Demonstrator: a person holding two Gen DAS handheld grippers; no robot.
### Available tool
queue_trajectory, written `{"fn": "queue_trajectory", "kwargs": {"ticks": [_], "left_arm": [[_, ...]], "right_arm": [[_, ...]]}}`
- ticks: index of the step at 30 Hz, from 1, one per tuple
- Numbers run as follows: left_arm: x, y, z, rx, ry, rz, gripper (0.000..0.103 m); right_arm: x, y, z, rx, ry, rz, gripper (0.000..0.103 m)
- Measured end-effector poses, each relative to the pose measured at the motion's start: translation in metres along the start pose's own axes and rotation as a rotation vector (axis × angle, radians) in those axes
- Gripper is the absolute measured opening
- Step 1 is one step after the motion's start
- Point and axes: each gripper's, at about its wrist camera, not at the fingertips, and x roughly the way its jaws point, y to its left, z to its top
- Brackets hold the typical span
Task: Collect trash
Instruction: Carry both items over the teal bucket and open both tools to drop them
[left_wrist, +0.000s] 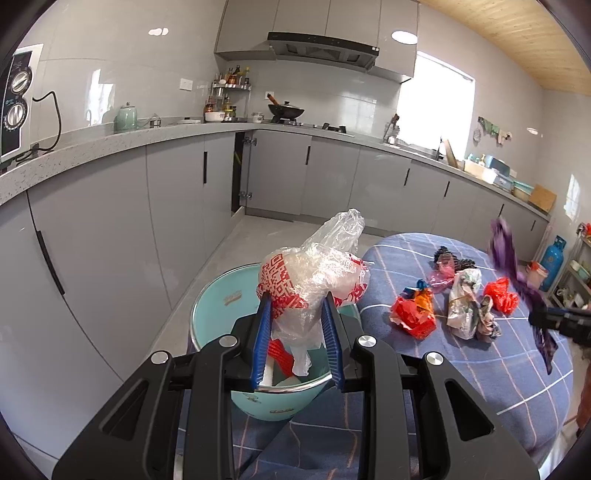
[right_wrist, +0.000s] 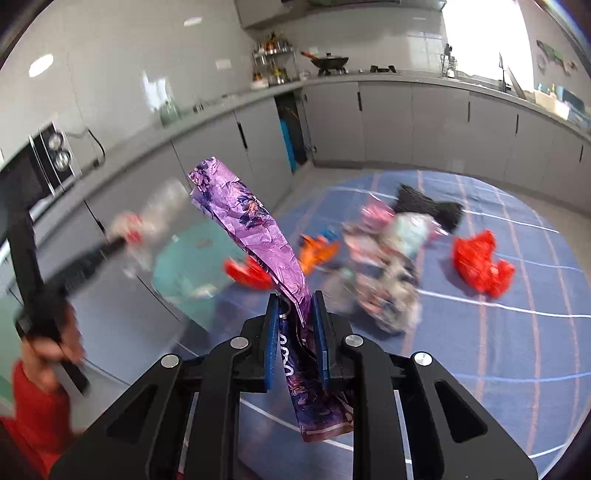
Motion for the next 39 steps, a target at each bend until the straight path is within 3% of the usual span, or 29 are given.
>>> {"fn": "queue_trajectory", "kwargs": {"ticks": [4,17,39], "left_arm": [[0.003,0.006,0.001,-0.009,0.016,0.033,0.027],[0.029,0.029,0.008,-0.067,0.073,0.095,0.027],[0.085,0.058,-0.004,-0.159,0.178,0.127,0.027]], "right_arm": [[0.018,0.027,0.018,0.029,-0.015,0.021,0.019],[0.093,0.075,0.035,0.143,0.063,0.061,0.019],[0.17,0.1,0.045,0.224,0.161,-0.002,0.02]]}}
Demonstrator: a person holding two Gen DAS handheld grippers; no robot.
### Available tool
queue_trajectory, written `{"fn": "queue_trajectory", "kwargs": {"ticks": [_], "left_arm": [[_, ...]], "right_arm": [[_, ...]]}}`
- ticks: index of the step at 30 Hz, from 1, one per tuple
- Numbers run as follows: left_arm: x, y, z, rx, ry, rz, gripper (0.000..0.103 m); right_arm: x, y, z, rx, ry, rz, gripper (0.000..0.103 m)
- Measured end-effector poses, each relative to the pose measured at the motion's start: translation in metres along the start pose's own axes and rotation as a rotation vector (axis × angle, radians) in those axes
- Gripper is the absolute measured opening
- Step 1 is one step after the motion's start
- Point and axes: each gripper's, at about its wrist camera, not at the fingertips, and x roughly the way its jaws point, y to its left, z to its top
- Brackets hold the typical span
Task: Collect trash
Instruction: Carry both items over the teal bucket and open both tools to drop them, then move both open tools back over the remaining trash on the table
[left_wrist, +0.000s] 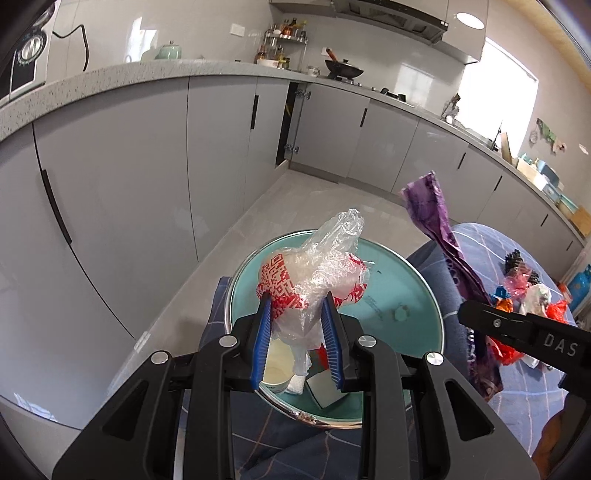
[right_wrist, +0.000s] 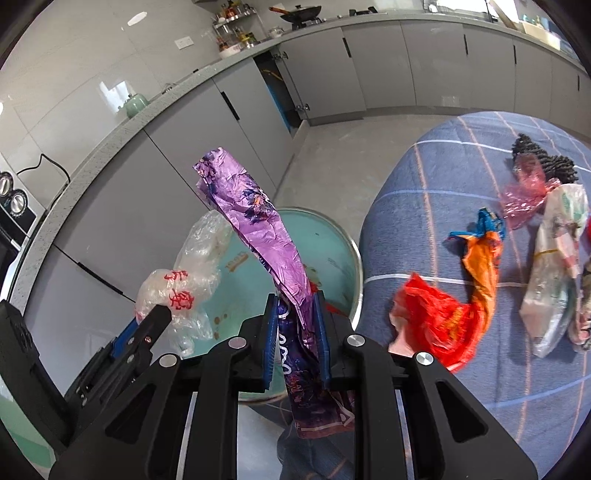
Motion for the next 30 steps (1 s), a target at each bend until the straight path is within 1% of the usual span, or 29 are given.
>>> {"fn": "queue_trajectory", "kwargs": {"ticks": [5,7,8,9,10,11,12,13,15,16,18,19,23,24,27,30], "left_arm": [[0.009,0.005,-0.004,-0.012,0.018,-0.002,0.027],[0.013,0.007,-0.005,-0.018,0.027,-0.004,0.027],[0.015,0.009,-0.005,-0.019,0.031,-0.005,0.027],[0.017,0.009,-0.005,-0.016,0.035,-0.007,0.03],[0.018,0.01,-0.005,-0.01,0.039,-0.01,0.031],[0.019,0.01,-0.006,-0.007,0.042,-0.007,0.035],[0.019,0.011,-0.007,-0.006,0.041,0.002,0.046],[0.018,0.012,-0.006,-0.007,0.034,0.007,0.05],[0.018,0.013,-0.005,-0.004,0.032,0.02,0.051],[0.018,0.013,-0.005,-0.006,0.033,0.023,0.056],[0.016,0.011,-0.006,-0.002,0.03,0.022,0.06],[0.015,0.009,-0.006,0.007,0.028,0.028,0.06],[0.007,0.003,-0.006,0.028,0.009,0.042,0.061],[0.004,-0.001,-0.007,0.032,0.005,0.043,0.062],[-0.003,-0.01,-0.008,0.054,-0.009,0.06,0.073],[-0.014,-0.021,-0.011,0.092,-0.032,0.07,0.074]], "right_arm": [[0.015,0.007,0.001,0.012,0.01,-0.006,0.022],[0.02,0.009,0.001,0.012,0.012,0.009,0.023],[0.022,0.01,0.001,0.012,0.01,0.019,0.032],[0.024,0.01,0.002,0.011,0.008,0.032,0.052],[0.026,0.01,0.003,0.012,0.001,0.062,0.061],[0.026,0.01,0.002,0.009,-0.013,0.081,0.063],[0.024,0.01,0.003,0.0,-0.02,0.081,0.063],[0.02,0.011,0.001,-0.018,-0.036,0.075,0.063],[0.009,0.01,-0.002,-0.043,-0.064,0.069,0.063],[0.0,0.009,-0.003,-0.055,-0.085,0.068,0.063],[-0.014,0.004,-0.006,-0.063,-0.123,0.062,0.063],[-0.024,0.001,-0.01,-0.071,-0.151,0.055,0.063],[-0.049,-0.008,-0.021,-0.117,-0.217,0.014,0.063],[-0.053,-0.011,-0.022,-0.125,-0.226,0.007,0.063],[-0.066,-0.018,-0.03,-0.155,-0.255,-0.019,0.063],[-0.076,-0.027,-0.037,-0.16,-0.279,-0.041,0.063]]}}
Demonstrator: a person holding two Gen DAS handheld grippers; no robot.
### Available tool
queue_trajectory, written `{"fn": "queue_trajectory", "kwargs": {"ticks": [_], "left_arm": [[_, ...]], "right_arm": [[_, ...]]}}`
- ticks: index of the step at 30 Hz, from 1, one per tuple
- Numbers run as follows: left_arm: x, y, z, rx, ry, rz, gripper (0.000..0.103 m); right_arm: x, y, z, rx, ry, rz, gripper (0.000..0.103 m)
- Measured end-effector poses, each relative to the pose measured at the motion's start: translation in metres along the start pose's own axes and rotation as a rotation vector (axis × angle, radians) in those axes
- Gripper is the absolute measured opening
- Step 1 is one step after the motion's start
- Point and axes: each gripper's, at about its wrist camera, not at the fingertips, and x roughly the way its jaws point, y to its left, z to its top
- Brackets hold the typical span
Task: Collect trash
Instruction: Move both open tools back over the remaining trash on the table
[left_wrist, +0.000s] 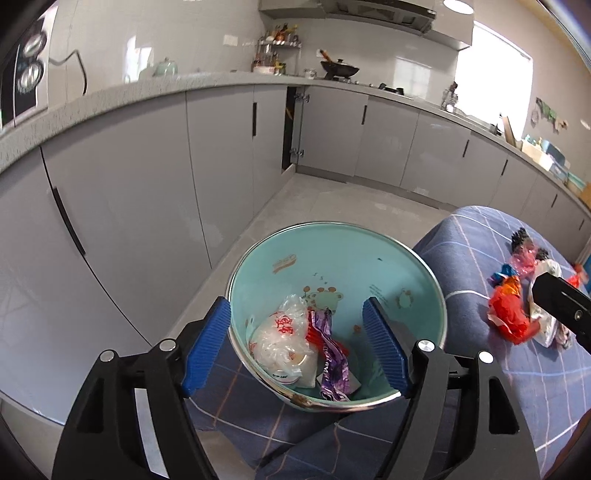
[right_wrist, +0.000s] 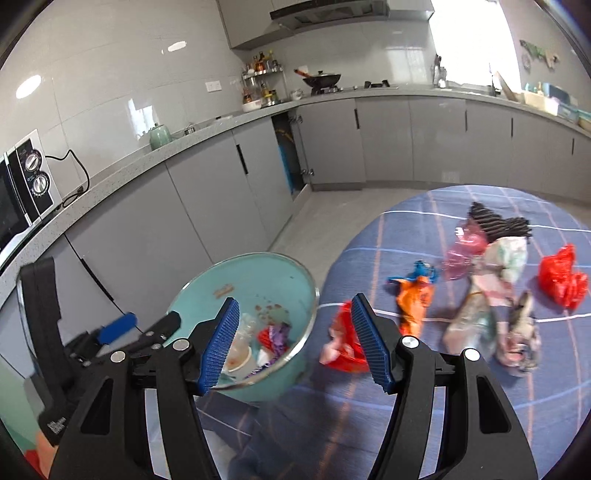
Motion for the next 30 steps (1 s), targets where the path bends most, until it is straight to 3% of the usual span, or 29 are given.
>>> {"fn": "queue_trajectory", "kwargs": {"ticks": [13,15,30], "left_arm": [[-0.042,-0.023,0.0,0.058,-0.071,0.035,0.097],[-0.047,-0.026,0.0,0.059,-0.079,0.038,0.097],[-0.069,-0.043,-0.003,0.102,-0.108,0.042,0.097]], "right_arm": [[-0.038,-0.022,-0.007,0.03,-0.06,-0.028,0.064],[-0.043,-0.025,-0.008,0.036,-0.069,-0.036,0.07],[-0.076,-0.052,-0.017,0.07,-0.129,-0.093,0.071]]}}
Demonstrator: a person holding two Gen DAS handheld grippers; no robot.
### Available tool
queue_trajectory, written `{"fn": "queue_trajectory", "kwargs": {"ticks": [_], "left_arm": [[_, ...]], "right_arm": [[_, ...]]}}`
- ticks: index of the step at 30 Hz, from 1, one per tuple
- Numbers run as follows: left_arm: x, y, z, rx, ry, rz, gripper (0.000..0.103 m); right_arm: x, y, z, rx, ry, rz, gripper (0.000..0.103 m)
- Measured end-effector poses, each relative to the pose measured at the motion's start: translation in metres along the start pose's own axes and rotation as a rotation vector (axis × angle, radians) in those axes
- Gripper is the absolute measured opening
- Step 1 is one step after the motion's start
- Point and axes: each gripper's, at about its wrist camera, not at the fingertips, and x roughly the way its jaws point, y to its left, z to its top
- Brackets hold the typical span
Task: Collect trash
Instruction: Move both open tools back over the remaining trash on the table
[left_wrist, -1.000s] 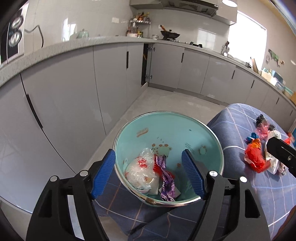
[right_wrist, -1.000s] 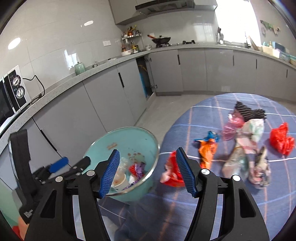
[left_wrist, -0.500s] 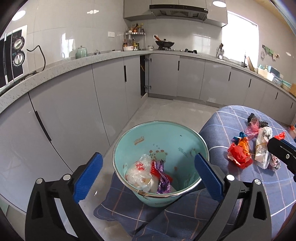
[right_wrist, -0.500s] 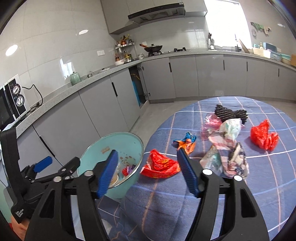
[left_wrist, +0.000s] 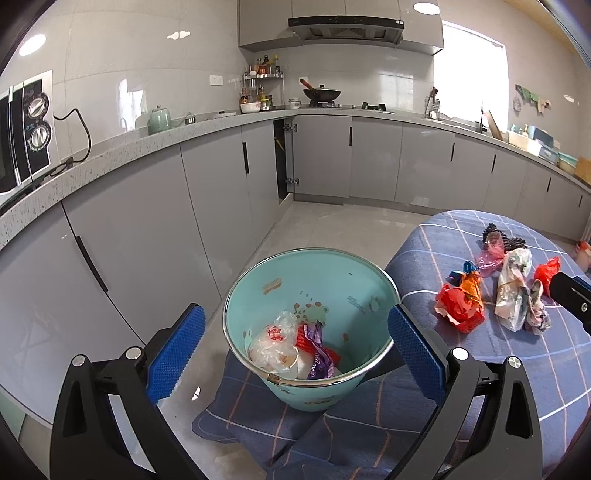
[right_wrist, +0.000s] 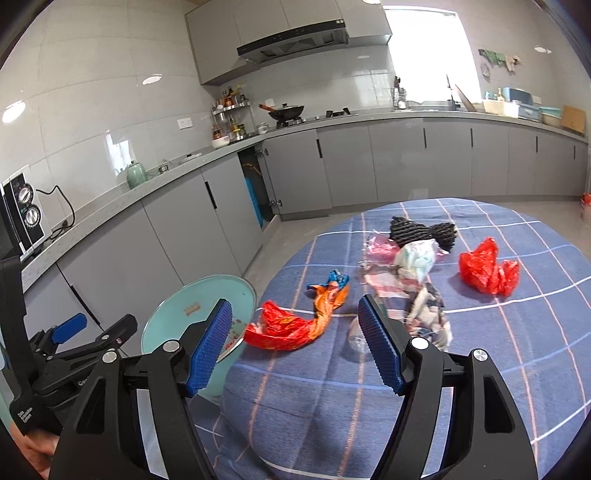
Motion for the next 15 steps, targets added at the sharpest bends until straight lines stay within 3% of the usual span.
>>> {"fn": "queue_trajectory", "kwargs": {"ticks": [15], "left_arm": [[-0.013,-0.013,0.004,0.027,-0.022,-0.01,0.097]], "right_arm": [[-0.015,-0.025,-0.003,0.039,-0.023,-0.043,0.071]]}}
